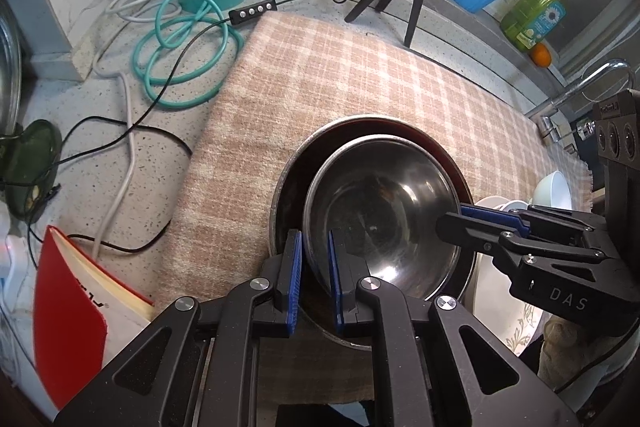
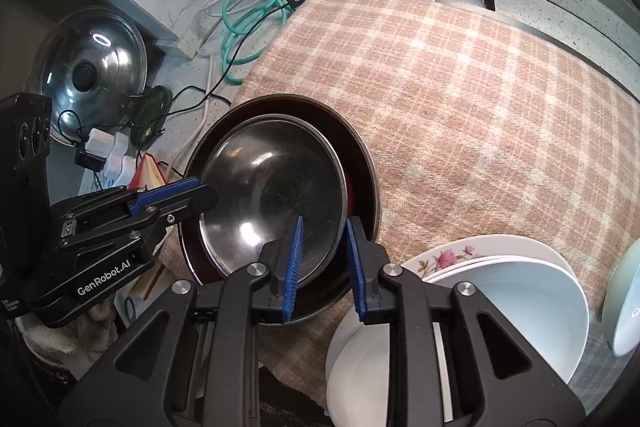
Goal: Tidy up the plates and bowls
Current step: 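Open the right gripper and release the red-bottomed bowl, then move the right gripper toward the pale blue ceramic bowl on the cloth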
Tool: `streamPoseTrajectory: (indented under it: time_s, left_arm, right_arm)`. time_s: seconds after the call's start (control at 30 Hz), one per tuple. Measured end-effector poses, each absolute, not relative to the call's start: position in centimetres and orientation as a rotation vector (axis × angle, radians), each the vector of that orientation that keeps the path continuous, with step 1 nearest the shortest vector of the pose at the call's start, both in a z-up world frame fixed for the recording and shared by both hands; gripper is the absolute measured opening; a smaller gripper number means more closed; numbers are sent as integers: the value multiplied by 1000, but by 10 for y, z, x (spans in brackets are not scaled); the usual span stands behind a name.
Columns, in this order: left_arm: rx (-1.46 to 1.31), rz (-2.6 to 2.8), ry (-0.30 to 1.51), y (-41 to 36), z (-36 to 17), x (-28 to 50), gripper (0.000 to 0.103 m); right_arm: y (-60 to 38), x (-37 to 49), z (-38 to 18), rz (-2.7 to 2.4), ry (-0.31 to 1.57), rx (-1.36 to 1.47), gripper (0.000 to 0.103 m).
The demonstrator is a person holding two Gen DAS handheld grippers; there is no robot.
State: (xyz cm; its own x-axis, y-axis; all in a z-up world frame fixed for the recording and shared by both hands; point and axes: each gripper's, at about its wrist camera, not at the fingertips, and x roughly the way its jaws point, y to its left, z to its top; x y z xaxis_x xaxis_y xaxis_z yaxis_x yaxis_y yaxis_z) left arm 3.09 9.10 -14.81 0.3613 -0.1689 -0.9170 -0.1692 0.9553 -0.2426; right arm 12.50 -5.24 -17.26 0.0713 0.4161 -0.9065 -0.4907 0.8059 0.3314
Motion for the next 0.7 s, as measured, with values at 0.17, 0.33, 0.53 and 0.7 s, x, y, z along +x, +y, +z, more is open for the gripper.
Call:
streamPoseTrajectory:
  time_s: [0.17, 0.33, 0.53, 0.7]
  left_arm:
    - [-321, 4, 1203, 92, -146, 32, 11]
    - [-316, 6, 1192, 92, -141, 31, 11]
    - [-273, 12, 1144, 84, -124, 29, 12]
    - [-233, 0, 1092, 75, -106, 30, 12]
  right_arm:
    - [-51, 122, -170, 683, 1325, -85, 23]
    - [-55, 122, -164, 686, 1311, -64, 23]
    - [-63, 122, -146, 694, 1258, -38, 23]
    - [-69, 115, -125, 692, 1186, -70, 23]
